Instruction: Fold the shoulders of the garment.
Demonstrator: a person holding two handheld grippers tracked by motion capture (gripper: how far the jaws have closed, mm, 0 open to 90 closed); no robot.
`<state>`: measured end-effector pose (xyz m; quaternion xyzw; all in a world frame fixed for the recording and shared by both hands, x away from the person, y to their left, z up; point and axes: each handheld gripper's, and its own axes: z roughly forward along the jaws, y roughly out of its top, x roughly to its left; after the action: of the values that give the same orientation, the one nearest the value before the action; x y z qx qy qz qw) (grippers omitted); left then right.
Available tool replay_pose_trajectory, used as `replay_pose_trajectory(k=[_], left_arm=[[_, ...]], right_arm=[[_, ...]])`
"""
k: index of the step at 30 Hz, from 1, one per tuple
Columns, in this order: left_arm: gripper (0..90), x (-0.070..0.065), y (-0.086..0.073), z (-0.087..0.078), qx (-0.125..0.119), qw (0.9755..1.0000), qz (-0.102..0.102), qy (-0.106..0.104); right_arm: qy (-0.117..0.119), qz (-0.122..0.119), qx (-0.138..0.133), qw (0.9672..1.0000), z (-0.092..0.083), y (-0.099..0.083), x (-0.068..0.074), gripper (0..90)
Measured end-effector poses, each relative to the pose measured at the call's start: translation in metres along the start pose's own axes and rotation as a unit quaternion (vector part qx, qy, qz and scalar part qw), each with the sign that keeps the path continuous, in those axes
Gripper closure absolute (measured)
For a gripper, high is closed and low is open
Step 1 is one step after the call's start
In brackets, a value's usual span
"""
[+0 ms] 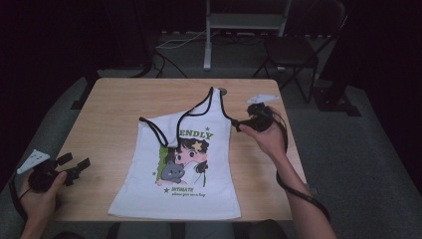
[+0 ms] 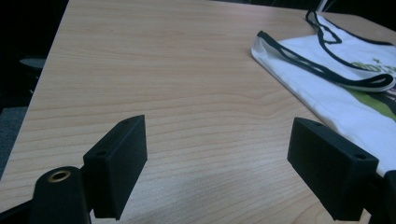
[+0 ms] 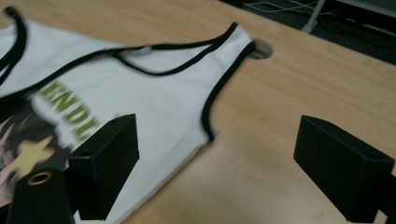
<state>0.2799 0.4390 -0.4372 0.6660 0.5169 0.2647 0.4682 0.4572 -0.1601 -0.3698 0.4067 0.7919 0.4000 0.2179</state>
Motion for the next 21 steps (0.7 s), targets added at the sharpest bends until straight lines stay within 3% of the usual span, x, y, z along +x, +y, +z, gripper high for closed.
replay_pose_trajectory(k=[9,13,21], left_arm=[[19.7,-0.003,0.0,0.001,-0.002,1.0,0.003,0.004],[19.7,-0.004,0.0,0.001,-0.002,1.0,0.005,0.007],[19.7,-0.004,0.0,0.001,-0.002,0.9999,0.003,0.01]], right_arm=[[-0.018,0.033,0.024,0.999,0.05,0.037,-0.031,15.2],[-0.019,0.043,0.032,0.9984,0.07,0.051,-0.033,15.3],[-0.013,0.038,0.034,0.9986,0.096,0.074,-0.029,17.4]])
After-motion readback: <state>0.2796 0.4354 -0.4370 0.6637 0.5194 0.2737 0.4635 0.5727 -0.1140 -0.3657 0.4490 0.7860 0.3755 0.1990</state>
